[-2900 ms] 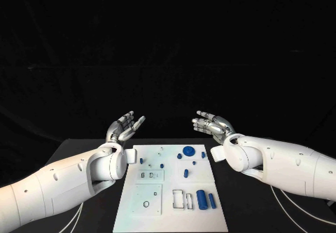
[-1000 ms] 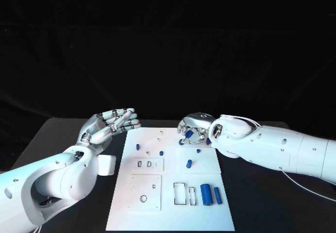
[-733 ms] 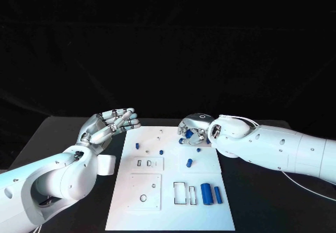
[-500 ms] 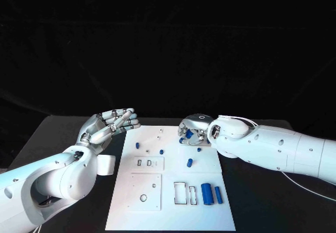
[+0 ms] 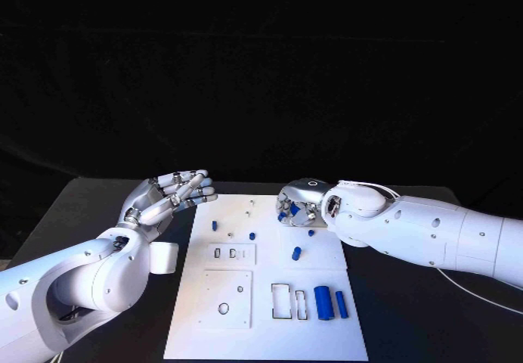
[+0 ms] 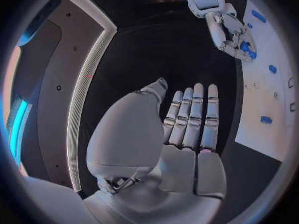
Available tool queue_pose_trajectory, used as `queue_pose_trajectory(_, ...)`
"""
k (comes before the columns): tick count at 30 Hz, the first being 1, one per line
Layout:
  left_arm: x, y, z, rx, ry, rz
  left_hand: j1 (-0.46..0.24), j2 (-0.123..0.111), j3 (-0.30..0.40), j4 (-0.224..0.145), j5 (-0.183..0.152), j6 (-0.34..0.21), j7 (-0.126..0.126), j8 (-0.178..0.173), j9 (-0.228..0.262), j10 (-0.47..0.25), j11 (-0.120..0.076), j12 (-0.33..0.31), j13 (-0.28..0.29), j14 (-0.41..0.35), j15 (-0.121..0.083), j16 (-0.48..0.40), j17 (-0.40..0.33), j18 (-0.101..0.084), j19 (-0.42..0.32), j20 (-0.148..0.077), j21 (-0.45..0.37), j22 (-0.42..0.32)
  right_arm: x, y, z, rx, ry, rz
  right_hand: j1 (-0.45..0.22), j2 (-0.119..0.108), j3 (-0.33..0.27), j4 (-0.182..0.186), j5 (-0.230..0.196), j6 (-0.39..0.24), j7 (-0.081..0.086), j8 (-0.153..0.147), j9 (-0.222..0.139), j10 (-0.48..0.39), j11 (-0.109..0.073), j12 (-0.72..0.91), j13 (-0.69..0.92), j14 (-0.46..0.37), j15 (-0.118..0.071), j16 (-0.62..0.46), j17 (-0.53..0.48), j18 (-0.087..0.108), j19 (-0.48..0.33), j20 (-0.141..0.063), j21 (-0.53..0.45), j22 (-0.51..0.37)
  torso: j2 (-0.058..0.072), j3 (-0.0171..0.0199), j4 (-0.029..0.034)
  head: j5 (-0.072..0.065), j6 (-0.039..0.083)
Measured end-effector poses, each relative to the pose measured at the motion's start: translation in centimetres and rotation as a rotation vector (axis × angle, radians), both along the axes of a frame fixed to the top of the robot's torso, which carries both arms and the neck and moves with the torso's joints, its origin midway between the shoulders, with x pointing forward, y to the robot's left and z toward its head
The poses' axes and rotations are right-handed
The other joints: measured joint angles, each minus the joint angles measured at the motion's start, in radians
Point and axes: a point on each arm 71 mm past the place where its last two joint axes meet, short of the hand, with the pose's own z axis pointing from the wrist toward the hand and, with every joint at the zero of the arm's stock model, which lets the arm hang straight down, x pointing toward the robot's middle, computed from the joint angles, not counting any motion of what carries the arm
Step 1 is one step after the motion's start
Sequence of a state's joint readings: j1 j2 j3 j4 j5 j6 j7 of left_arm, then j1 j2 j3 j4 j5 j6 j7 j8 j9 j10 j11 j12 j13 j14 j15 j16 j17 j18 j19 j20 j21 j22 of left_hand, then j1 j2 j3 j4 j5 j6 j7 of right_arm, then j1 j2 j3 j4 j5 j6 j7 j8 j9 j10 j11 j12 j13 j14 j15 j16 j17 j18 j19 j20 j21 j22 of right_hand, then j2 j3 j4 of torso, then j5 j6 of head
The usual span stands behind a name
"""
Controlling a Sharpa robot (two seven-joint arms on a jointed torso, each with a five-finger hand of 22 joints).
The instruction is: Assemble the parts on the task board
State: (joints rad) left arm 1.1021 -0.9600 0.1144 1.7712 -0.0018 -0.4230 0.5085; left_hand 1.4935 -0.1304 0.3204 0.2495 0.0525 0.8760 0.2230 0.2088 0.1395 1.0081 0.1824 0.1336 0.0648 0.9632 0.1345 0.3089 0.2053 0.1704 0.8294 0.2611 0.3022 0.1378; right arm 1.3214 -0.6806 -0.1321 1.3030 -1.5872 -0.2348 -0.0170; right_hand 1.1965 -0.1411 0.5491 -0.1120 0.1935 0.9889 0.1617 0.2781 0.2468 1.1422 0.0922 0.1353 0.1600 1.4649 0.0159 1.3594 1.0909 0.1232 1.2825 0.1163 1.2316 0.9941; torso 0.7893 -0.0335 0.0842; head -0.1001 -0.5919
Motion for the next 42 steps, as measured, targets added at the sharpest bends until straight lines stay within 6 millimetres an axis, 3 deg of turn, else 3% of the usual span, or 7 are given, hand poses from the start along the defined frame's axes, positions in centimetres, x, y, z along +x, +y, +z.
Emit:
queue_pose_trajectory(9,0.1,0.0,0.0,0.001,0.003,-0.001,0.0,0.0,0.0,0.0,0.0,0.0,0.0,0.0,-0.001,0.0,0.0,-0.004,0.0,0.003,0.003,0.0,0.001,0.0,0.0,0.0,0.0,0.0,-0.1,0.0,0.2,0.012,-0.013,0.0,0.015,0.015,0.025,0.002,-0.019,0.013,-0.012,0.015,0.012,0.016,-0.008,0.013,0.0,0.003,-0.003,0.014,0.013,0.0,0.005,-0.005,0.02,0.025,0.005,-0.0024,0.003,-0.002,0.0)
queue_pose_trajectory(12,0.1,0.0,-0.1,0.001,0.004,-0.001,0.0,0.0,0.0,0.0,0.0,0.0,0.0,0.0,-0.001,0.0,0.0,-0.004,0.0,0.003,0.003,0.0,0.001,0.0,0.0,0.0,0.0,0.0,-0.3,0.0,0.2,0.026,-0.026,0.0,0.018,0.018,0.035,0.005,-0.026,0.025,-0.015,0.024,0.018,0.03,-0.012,0.021,0.002,0.0,-0.007,0.024,0.03,-0.016,0.016,-0.008,0.037,0.05,0.005,-0.0024,0.0037,-0.002,-0.001)
queue_pose_trajectory(15,0.1,0.0,-0.1,0.001,0.005,-0.002,0.0,0.0,0.0,0.0,0.0,0.0,0.0,0.0,-0.001,-0.004,0.004,-0.004,0.0,0.003,0.003,0.0,0.002,0.0,0.0,0.0,0.0,0.0,-0.6,0.2,0.4,0.044,-0.043,0.002,0.02,0.02,0.039,0.003,-0.028,0.028,-0.017,0.027,0.023,0.032,-0.014,0.021,0.004,0.0,-0.007,0.029,0.037,-0.016,0.016,-0.008,0.043,0.06,0.006,-0.0031,0.0047,-0.002,-0.001)
queue_pose_trajectory(22,0.2,0.1,-0.1,0.002,0.008,0.0,0.0,0.0,0.0,0.0,0.0,0.0,0.0,0.0,-0.001,-0.004,0.004,-0.004,0.0,0.003,0.003,0.0,0.002,0.0,0.0,0.0,0.0,0.0,-0.9,1.1,1.5,0.09,-0.091,0.008,0.025,0.025,0.042,0.006,-0.034,0.028,-0.017,0.027,0.028,0.032,-0.014,0.025,0.004,0.0,-0.007,0.029,0.038,-0.016,0.016,-0.008,0.043,0.064,0.008,-0.0055,0.0076,-0.002,0.007)
queue_pose_trajectory(34,0.3,0.0,-0.2,0.003,0.012,-0.002,0.0,0.0,0.0,0.0,0.0,0.0,0.0,-0.004,-0.001,-0.004,0.004,-0.009,0.0,0.003,0.003,0.0,0.003,0.0,0.0,0.0,0.0,0.0,0.6,3.0,2.4,0.115,-0.144,-0.027,0.026,0.026,0.045,0.009,-0.037,0.027,-0.017,0.031,0.033,0.035,-0.017,0.025,0.005,0.004,-0.011,0.034,0.041,-0.016,0.016,-0.009,0.048,0.068,0.012,-0.0093,0.0128,-0.005,0.021)
queue_pose_trajectory(42,0.4,-0.1,-0.3,0.002,0.015,-0.005,0.0,0.0,0.0,0.0,0.0,0.0,0.0,-0.004,-0.002,-0.004,0.004,-0.009,0.0,0.003,0.003,0.0,0.003,0.0,0.0,0.0,0.0,-0.001,1.6,4.3,2.5,0.116,-0.158,-0.041,0.026,0.026,0.051,0.016,-0.061,0.025,-0.016,0.031,0.038,0.035,-0.017,0.025,0.006,0.004,-0.011,0.034,0.042,-0.016,0.016,-0.009,0.048,0.07,0.015,-0.0112,0.0159,-0.005,0.023)
